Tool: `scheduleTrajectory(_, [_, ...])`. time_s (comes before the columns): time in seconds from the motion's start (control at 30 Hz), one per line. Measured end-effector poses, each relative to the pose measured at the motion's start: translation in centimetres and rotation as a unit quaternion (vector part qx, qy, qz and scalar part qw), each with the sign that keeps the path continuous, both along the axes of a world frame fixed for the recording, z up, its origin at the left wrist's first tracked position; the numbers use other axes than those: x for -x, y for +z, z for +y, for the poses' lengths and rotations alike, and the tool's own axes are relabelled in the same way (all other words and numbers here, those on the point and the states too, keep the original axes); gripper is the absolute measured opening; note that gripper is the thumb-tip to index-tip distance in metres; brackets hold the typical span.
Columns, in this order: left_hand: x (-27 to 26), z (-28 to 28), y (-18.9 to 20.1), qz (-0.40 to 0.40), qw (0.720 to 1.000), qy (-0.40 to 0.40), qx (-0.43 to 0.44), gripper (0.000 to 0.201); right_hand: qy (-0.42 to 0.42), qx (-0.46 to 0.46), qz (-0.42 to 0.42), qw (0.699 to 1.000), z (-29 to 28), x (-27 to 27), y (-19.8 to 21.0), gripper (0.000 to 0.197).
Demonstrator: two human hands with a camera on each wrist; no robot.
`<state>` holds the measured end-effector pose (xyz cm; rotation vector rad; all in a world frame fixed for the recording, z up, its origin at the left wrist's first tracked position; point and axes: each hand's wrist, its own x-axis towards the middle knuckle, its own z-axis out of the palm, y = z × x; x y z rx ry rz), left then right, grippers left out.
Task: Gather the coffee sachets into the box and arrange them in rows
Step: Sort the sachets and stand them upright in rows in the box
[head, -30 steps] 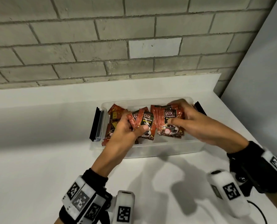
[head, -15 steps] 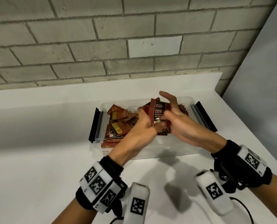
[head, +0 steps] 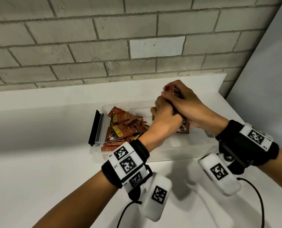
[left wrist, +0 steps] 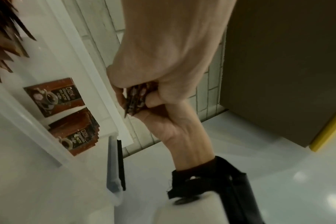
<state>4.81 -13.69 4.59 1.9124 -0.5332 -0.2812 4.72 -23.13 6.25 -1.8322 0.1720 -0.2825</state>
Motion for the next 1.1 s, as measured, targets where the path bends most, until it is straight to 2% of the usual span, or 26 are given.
scheduleTrajectory(0.07, [-0.7,-0.6,0.1,0.036,0.997,0.034,-0.058,0.033,-0.03,0.019,0.03,0.999,-0.6,-0.4,-0.6,0.021])
scheduleTrajectory(0.17, [-2.5,-1.5,-0.1,0.1,0.99,-0.005,-0.101,0.039,-0.047,0.056,0.128,0.989,-1.6,-1.2,-1.2,0.04])
scheduleTrajectory(0.23, [-3.5,-1.7,-0.4,0.167,0.983,-0.044,-0.071,0.037,0.033,0.035,0.198,0.979,-2.7,-1.1,-0.5,0.049])
scheduleTrajectory(0.3, [-4.3,-1.5,-0.8,0.231,0.97,-0.052,-0.049,0.028,0.149,0.013,0.256,0.955,-4.3,-0.5,0.8,0.035])
scheduleTrajectory(0.33, [-4.5,-1.4,-1.1,0.253,0.965,-0.053,-0.045,0.026,0.198,0.061,0.277,0.938,-5.2,-0.1,1.4,0.029])
scheduleTrajectory(0.4, [-4.7,-1.4,-2.0,0.301,0.95,-0.064,-0.048,0.025,0.246,0.203,0.283,0.905,-6.5,0.0,1.5,0.036])
scheduleTrajectory(0.53, [-4.4,-2.2,-3.8,0.372,0.919,-0.082,-0.102,0.025,0.259,0.399,0.266,0.838,-6.4,-0.9,-0.6,0.048])
scheduleTrajectory(0.6, [-4.4,-2.5,-4.7,0.407,0.899,-0.092,-0.134,0.021,0.286,0.449,0.252,0.808,-6.2,-1.4,-1.8,0.051])
scheduleTrajectory(0.67, [-4.0,-2.9,-5.1,0.427,0.88,-0.109,-0.174,0.013,0.319,0.474,0.273,0.774,-6.1,-1.6,-2.8,0.049])
scheduleTrajectory(0.73, [-3.9,-3.4,-5.5,0.416,0.873,-0.114,-0.226,0.015,0.336,0.553,0.31,0.697,-6.0,-1.7,-3.8,0.059])
scheduleTrajectory(0.8, [-3.7,-3.8,-6.2,0.375,0.877,-0.13,-0.271,0.042,0.337,0.633,0.316,0.621,-6.0,-1.7,-4.8,0.071])
scheduleTrajectory(0.83, [-3.6,-4.0,-6.6,0.367,0.877,-0.135,-0.28,0.051,0.335,0.653,0.311,0.604,-6.1,-1.7,-5.3,0.073])
scheduleTrajectory(0.87, [-3.5,-4.2,-6.7,0.363,0.874,-0.138,-0.292,0.05,0.331,0.662,0.304,0.6,-6.2,-1.6,-5.5,0.073])
scheduleTrajectory(0.9, [-3.6,-4.3,-7.0,0.367,0.87,-0.138,-0.297,0.041,0.326,0.665,0.294,0.604,-6.3,-1.7,-5.6,0.073])
scheduleTrajectory(0.97, [-3.6,-4.5,-7.3,0.386,0.86,-0.142,-0.303,0.009,0.316,0.669,0.273,0.615,-6.5,-1.7,-5.6,0.071])
scheduleTrajectory(1.03, [-3.6,-4.7,-7.5,0.387,0.861,-0.137,-0.298,0.011,0.306,0.673,0.256,0.623,-6.5,-1.6,-5.4,0.071])
scheduleTrajectory(1.1, [-3.6,-4.4,-7.2,0.356,0.867,-0.157,-0.312,0.009,0.297,0.671,0.246,0.634,-6.5,-1.5,-5.4,0.075])
